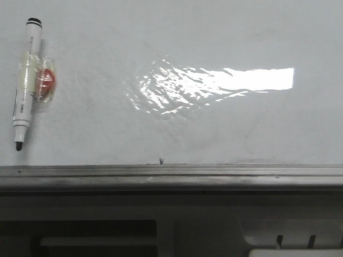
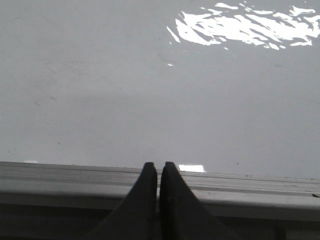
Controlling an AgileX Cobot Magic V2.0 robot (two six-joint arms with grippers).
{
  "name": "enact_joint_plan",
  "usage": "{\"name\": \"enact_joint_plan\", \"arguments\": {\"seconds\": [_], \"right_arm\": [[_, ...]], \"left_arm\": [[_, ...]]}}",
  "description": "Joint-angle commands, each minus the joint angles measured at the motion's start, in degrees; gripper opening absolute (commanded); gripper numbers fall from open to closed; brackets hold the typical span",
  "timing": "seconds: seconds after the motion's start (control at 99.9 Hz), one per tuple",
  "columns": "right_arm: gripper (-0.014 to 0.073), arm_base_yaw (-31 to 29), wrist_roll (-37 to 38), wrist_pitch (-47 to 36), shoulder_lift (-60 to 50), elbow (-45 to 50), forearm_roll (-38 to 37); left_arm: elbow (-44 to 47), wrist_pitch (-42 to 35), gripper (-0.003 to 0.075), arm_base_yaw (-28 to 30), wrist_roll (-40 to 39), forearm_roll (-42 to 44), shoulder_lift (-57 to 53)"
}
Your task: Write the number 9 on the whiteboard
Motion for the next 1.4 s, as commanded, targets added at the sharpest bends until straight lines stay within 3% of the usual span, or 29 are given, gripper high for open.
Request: {"name": "enact_joint_plan", "arguments": {"seconds": [0.0, 1.031, 1.391], "right_arm": [[-0.0069, -0.02, -0.23, -1.66, -0.81, 1.43, 0.03], [-0.0069, -0.02, -0.23, -1.96, -0.81, 1.43, -0.41], [-0.0069, -0.02, -0.23, -10.44, -0.81, 1.43, -0.86]], "left_arm": [[2.43, -2.71, -0.002, 0.07, -0.49, -0.29, -1.49], [2.43, -8.93, -0.002, 0.07, -0.49, -0.29, -1.49], [2.43, -14.77, -0.002, 0.07, -0.49, -0.4, -1.49]]}}
